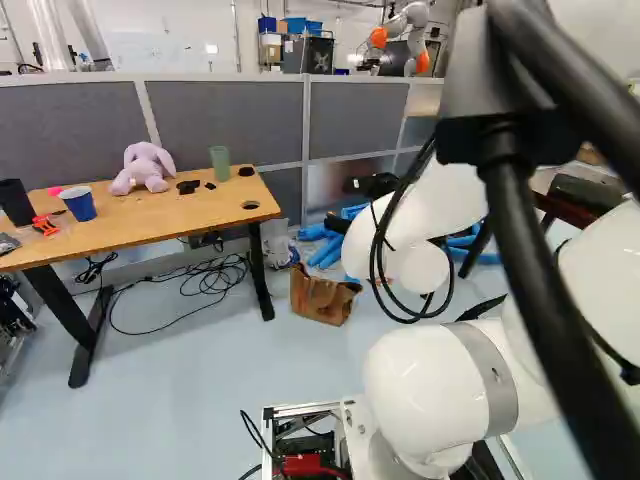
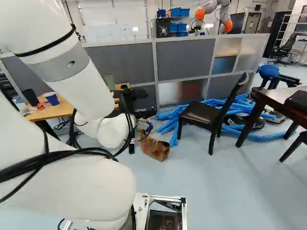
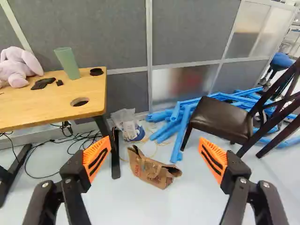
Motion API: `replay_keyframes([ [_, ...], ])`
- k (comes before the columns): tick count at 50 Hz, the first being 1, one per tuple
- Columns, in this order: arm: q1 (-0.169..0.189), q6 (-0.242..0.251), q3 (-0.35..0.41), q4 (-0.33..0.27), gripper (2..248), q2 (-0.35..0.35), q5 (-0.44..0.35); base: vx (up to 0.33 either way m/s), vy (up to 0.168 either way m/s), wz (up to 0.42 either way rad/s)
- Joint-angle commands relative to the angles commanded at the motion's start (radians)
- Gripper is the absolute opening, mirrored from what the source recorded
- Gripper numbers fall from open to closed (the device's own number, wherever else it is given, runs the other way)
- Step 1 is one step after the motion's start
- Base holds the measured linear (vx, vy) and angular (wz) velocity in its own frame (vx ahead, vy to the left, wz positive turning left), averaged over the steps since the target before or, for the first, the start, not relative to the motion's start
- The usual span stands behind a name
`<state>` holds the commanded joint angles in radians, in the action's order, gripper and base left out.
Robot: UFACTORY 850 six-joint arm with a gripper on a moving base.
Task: Pick up the bag on the ground and place it on the table
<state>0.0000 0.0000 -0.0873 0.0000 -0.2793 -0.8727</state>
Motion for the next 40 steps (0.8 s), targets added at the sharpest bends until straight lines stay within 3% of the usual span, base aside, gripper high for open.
replay_keyframes([
  [40, 0.0, 0.0, 0.0, 0.0, 247, 0.0, 0.0, 0.137, 0.0, -0.013],
])
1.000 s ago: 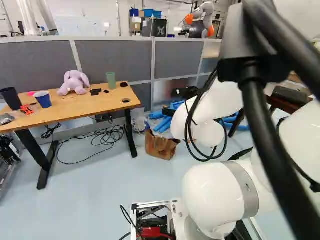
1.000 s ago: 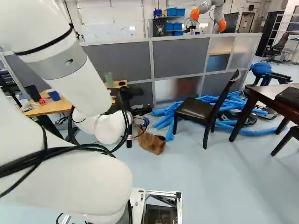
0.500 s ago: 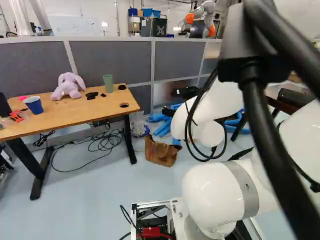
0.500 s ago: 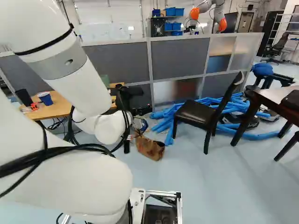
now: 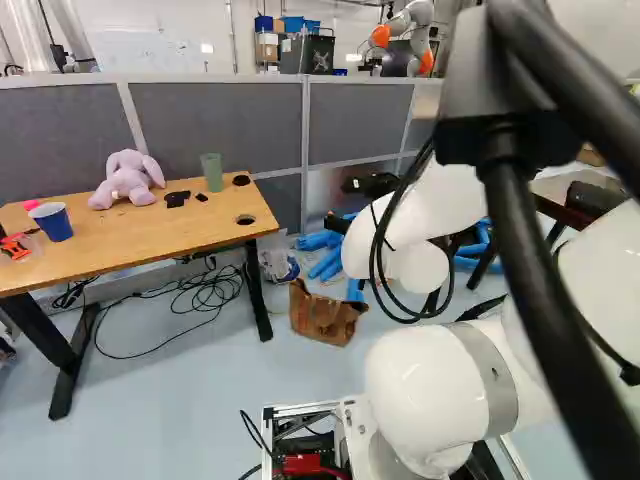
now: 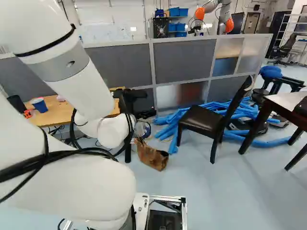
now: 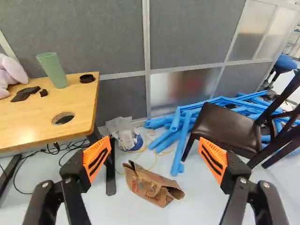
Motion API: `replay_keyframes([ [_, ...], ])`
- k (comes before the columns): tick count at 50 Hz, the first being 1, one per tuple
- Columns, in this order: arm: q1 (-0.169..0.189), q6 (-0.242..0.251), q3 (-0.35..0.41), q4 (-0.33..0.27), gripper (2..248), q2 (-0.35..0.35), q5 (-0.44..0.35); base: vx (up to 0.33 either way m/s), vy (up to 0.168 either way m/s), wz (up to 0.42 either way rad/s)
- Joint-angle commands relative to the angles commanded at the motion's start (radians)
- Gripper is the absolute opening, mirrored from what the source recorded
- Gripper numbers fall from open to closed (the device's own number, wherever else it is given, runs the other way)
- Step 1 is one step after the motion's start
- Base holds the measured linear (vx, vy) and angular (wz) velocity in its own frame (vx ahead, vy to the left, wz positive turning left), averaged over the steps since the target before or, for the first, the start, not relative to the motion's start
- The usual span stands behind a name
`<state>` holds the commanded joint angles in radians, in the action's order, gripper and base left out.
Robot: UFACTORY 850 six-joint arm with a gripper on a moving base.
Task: Pick up the bag on the ground and place it on the table
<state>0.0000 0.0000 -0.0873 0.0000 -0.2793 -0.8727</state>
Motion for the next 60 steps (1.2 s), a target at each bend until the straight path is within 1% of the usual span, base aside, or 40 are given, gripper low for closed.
replay_keyframes([
  [39, 0.0, 0.0, 0.0, 0.0, 247, 0.0, 0.0, 0.123, 0.0, -0.009],
  [50, 0.0, 0.0, -0.024, 0.0, 247, 0.028, 0.002, 0.021, -0.001, -0.006],
  [60, 0.0, 0.0, -0.049, 0.0, 247, 0.057, 0.033, -0.002, 0.0, 0.0],
])
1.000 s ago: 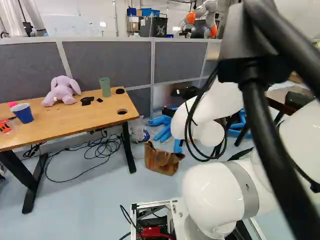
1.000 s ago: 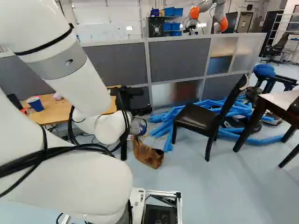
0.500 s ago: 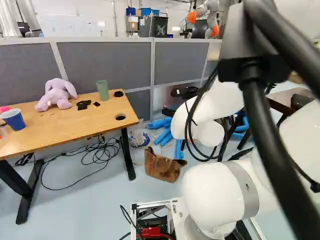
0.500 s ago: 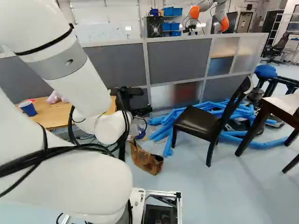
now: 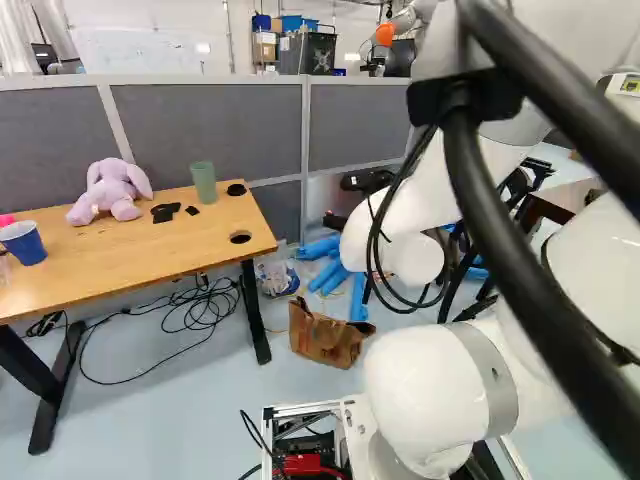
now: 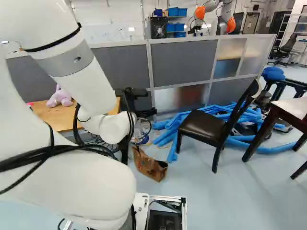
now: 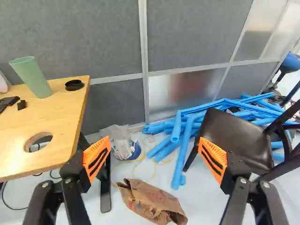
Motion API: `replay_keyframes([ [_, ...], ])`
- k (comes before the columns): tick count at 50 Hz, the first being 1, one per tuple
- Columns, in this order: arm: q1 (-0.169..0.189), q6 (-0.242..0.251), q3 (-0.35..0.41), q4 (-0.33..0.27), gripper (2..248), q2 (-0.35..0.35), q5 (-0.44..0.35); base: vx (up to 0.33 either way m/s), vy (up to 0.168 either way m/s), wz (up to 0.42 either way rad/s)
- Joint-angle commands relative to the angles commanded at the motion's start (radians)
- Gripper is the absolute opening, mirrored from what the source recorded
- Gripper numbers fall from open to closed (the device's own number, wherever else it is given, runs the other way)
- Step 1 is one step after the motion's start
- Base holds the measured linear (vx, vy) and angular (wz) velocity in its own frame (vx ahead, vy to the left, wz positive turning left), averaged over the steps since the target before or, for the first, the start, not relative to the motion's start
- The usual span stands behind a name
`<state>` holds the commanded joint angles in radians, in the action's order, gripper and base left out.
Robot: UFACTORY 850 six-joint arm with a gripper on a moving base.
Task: Pick up the bag on the ground and place it on the table
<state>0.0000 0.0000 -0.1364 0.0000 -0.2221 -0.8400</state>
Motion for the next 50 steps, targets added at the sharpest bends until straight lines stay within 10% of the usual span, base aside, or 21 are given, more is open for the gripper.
replay_keyframes([
  [50, 0.0, 0.0, -0.212, 0.0, 247, 0.224, 0.267, 0.0, 0.0, 0.0],
])
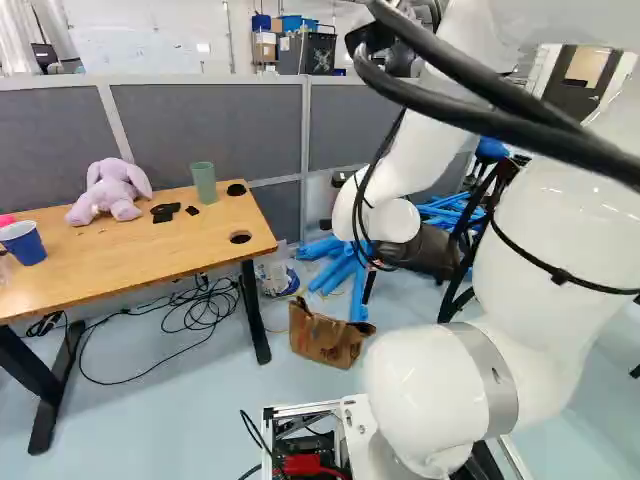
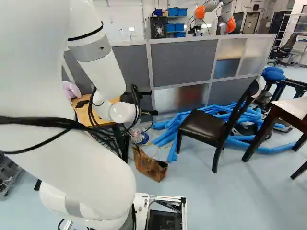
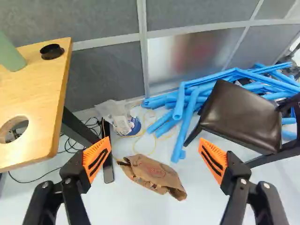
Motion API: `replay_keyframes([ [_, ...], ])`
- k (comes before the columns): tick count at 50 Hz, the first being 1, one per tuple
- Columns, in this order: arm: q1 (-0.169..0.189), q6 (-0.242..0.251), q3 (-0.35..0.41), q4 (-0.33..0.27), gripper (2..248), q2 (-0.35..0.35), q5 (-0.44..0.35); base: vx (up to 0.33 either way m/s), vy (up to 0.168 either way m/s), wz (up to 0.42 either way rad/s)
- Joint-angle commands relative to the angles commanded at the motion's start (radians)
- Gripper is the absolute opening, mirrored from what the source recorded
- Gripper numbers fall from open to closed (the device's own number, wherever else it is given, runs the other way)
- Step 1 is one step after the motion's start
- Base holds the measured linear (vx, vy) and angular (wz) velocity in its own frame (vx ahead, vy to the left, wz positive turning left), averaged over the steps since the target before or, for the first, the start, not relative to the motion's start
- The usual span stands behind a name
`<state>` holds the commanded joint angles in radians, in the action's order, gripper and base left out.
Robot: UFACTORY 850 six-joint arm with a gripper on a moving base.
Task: Pick up the bag on the ground and place it on the table
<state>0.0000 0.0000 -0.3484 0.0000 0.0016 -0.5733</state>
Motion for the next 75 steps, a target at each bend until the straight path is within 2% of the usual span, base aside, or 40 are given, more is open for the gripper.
replay_keyframes([
  [48, -0.012, 0.0, -0.202, 0.0, 247, 0.184, 0.355, 0.0, 0.0, 0.0],
  [67, -0.021, 0.0, -0.284, 0.0, 247, 0.296, 0.497, 0.0, 0.0, 0.0],
  [75, -0.021, 0.0, -0.313, 0.0, 247, 0.342, 0.521, 0.0, 0.0, 0.0],
])
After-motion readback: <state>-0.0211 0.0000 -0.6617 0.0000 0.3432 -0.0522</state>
